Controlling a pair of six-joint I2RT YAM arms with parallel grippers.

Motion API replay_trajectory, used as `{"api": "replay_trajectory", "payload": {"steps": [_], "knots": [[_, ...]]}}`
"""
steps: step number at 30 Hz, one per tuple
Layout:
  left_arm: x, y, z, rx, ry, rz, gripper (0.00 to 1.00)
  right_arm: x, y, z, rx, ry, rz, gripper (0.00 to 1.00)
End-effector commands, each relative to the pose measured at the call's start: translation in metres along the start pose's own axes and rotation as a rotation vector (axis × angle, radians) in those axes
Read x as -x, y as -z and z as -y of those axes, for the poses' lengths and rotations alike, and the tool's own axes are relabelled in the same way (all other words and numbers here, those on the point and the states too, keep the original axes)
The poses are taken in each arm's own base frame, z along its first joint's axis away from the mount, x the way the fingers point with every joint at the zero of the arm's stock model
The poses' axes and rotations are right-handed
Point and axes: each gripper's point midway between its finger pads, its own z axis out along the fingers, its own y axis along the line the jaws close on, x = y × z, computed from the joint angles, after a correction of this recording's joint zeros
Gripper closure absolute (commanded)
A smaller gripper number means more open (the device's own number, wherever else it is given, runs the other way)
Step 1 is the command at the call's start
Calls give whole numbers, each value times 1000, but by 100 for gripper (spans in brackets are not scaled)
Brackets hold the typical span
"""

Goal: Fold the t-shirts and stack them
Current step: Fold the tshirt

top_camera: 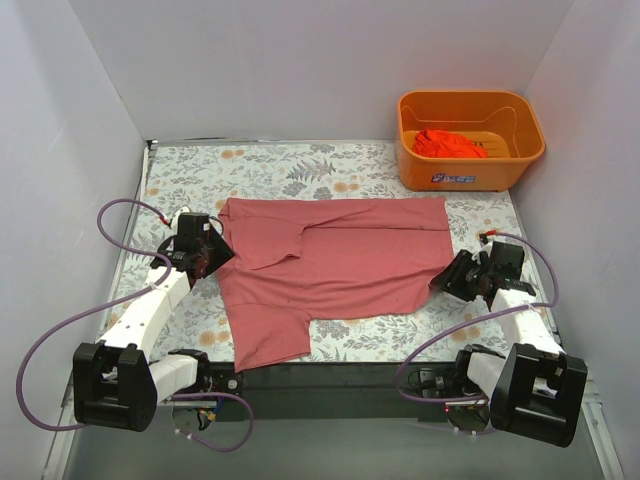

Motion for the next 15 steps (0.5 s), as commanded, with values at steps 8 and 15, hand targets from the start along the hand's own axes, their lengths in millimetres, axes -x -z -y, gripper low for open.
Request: {"api": "replay_trajectory", "payload": {"steps": [8,15], "knots": [[-2,-1,-2,2,-21,0,55,38,-1,-33,118,47,74,53],[-2,-1,-1,1,-22,-1,55,38,-10,-46,143,82,46,52]]}}
